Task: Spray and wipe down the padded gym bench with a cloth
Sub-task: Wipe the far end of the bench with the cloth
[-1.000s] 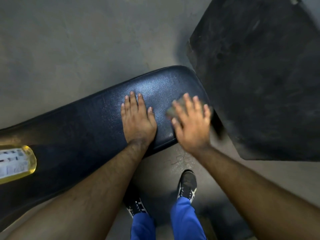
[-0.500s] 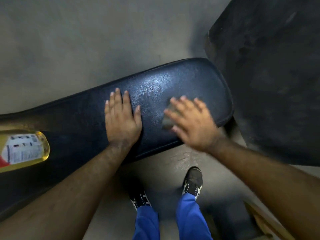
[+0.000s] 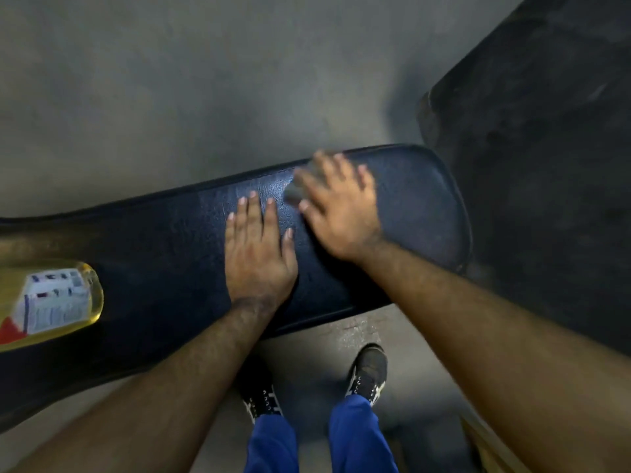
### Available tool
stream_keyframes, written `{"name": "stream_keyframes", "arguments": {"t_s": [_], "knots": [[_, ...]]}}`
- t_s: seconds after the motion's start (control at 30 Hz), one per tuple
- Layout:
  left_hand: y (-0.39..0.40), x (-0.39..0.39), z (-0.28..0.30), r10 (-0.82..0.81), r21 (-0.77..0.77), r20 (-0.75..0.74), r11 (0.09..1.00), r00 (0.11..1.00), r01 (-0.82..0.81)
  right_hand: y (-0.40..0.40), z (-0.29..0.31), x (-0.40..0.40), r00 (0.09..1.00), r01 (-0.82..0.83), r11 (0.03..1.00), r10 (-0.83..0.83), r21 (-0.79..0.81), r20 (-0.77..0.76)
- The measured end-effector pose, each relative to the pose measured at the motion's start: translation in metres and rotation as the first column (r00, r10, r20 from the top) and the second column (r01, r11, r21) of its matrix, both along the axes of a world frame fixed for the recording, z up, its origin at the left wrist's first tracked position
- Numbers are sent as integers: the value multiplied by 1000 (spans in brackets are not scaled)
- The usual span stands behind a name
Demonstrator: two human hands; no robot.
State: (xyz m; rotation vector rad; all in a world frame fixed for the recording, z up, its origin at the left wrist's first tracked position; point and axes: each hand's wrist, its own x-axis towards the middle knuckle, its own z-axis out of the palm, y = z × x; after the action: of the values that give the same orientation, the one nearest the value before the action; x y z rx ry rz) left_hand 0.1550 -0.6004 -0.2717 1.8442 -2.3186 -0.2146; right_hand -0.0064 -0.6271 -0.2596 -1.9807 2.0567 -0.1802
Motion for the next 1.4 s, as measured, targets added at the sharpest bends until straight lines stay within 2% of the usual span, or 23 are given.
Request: {"name": "stream_keyframes", "arguments": {"t_s": [0.07, 0.1, 0.2, 0.23, 0.3, 0.37, 0.43, 0.5, 0.53, 0.6, 0.67, 0.7, 0.77, 0.83, 0.9, 1.0, 1.07, 1.13, 1.17, 1.23, 1.3, 1.37, 1.4], "knots": [[0, -1, 0, 1, -16, -28, 1000, 1000, -1, 1, 1, -17, 954, -296, 955, 294, 22, 56], [0, 0, -1, 13, -33, -53, 999, 998, -15, -12, 0, -30, 959, -280, 960, 279, 13, 42], [-1, 1, -3, 20, -56, -105, 998, 994, -26, -48, -3, -32, 977, 214, 973, -214, 84, -6], [-1, 1, -2, 25, -55, -129, 998, 991, -32, -46, -2, -16, 974, 225, 970, -224, 96, -13], [-2, 1, 3, 69, -35, -240, 996, 968, -79, -17, 2, 15, 997, -74, 996, 74, 44, -5], [0, 5, 13, 135, 32, -407, 991, 903, -134, 12, -1, -3, 943, -331, 943, 331, 11, -3], [2, 16, 20, 140, 44, -462, 990, 876, -135, 11, -6, -28, 991, -130, 991, 130, -17, -29], [8, 35, 23, 123, 9, -360, 992, 925, -129, 15, -6, -11, 961, 272, 962, -271, 18, -47], [12, 42, 24, 131, 9, -305, 991, 943, -135, 25, -5, 10, 948, 314, 949, -312, 26, -52], [20, 55, 25, 138, 37, -232, 990, 963, -133, 63, 1, 46, 999, 3, 1000, -4, -12, -34], [26, 66, 21, 107, 56, -224, 994, 969, -97, 91, 2, 32, 945, -326, 945, 326, -11, 8], [27, 71, 19, 82, 55, -247, 996, 966, -70, 94, 3, 19, 947, -320, 947, 320, -23, 19], [27, 81, 21, 45, 60, -328, 998, 944, -26, 99, 2, 14, 999, 41, 999, -41, -14, 20], [28, 91, 28, 39, 54, -380, 998, 924, -20, 113, -1, 56, 946, 325, 946, -325, -15, -16], [32, 101, 34, 43, 33, -369, 999, 929, -34, 140, 3, 108, 997, 79, 996, -79, -42, 2], [35, 124, 37, 56, 29, -305, 998, 951, -50, 147, 3, 88, 924, -383, 921, 383, -73, -6], [35, 138, 36, 57, 50, -256, 998, 965, -46, 126, -2, 73, 970, -240, 968, 235, -73, -69], [34, 151, 35, 30, 83, -244, 997, 969, -10, 116, -3, 97, 975, 208, 976, -212, -57, -72], [32, 156, 35, 11, 83, -240, 997, 971, 9, 118, -2, 124, 953, 291, 955, -295, -59, -65], [28, 163, 33, -17, 60, -203, 998, 979, 30, 132, 2, 157, 999, 10, 999, -12, -50, -40], [26, 167, 26, -28, 47, -139, 998, 990, 35, 128, 0, 131, 917, -398, 917, 397, -35, -33], [29, 166, 19, -32, 22, -75, 999, 997, 34, 95, -1, 100, 915, -402, 914, 400, -48, -49], [30, 164, 15, -28, 9, -51, 1000, 998, 29, 76, -2, 94, 977, -213, 976, 212, -36, -27]]}}
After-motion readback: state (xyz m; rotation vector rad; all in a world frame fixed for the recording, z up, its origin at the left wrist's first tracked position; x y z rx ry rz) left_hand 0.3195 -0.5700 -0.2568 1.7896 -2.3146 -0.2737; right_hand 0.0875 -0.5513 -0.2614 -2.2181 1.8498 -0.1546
